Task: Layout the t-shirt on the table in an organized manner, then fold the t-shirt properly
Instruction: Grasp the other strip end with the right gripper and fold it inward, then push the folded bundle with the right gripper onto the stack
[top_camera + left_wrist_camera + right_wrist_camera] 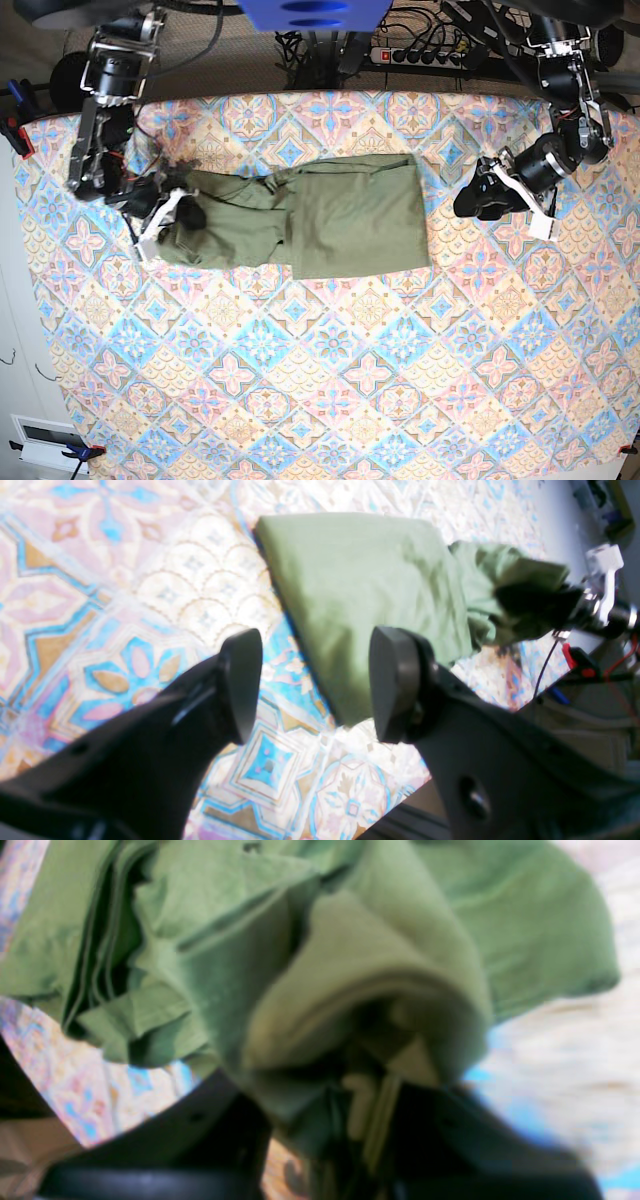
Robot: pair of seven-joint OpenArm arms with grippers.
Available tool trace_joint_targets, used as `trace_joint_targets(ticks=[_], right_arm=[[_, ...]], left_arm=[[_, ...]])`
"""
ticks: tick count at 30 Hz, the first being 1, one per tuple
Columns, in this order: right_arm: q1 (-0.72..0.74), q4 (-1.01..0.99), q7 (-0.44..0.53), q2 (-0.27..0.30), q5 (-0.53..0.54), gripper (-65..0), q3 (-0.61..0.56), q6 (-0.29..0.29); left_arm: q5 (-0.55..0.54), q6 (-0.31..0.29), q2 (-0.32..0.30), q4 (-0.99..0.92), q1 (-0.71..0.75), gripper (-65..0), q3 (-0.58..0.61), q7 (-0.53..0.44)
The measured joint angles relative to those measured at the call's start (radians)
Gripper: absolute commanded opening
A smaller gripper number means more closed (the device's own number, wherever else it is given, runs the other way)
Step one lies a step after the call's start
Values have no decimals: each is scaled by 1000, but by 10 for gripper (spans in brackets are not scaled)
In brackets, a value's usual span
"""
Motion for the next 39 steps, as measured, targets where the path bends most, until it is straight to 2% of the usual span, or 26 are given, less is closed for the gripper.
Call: trace_joint_targets(ticks=[6, 10, 12, 14, 16, 18, 22, 25, 31, 34, 37, 39], right_arm=[[19, 11, -6, 111, -2, -633, -106, -2], [18, 116, -3, 129, -5, -632, -163, -3], [18, 174, -3, 129, -4, -632, -196, 0], [18, 227, 0, 126, -1, -632, -228, 1], [23, 270, 0, 103, -7, -632, -266, -2], [23, 294, 3, 45, -6, -632, -291, -6], [30, 318, -6, -67, -1, -632, -332, 2], [56, 324, 1, -101, -4, -632, -365, 2], [98, 315, -4, -209, -21, -631, -430, -1], [130, 315, 14, -230, -152, -631, -475, 3], [138, 261, 19, -247, -356, -629, -521, -1], [126, 217, -4, -268, -482, -600, -554, -5]], left_arm=[[2, 0, -1, 0, 0, -329, 3, 0], [2, 0, 1, 0, 1, -335, 9, 0], [2, 1, 2, 0, 1, -383, 9, 2], [2, 0, 4, 0, 0, -470, 9, -1], [3, 2, 3, 0, 1, -564, 9, -2], [3, 3, 10, 0, 0, -650, 9, -2], [63, 5, 32, 0, 1, -650, 11, 3], [139, 8, 74, 0, 0, -650, 1, -2], [301, 7, 161, -1, 0, -650, 12, 4], [317, 5, 163, -1, 0, -650, 10, 5], [319, 5, 162, -1, 0, -650, 10, 2], [320, 5, 163, -1, 0, -650, 10, 1]])
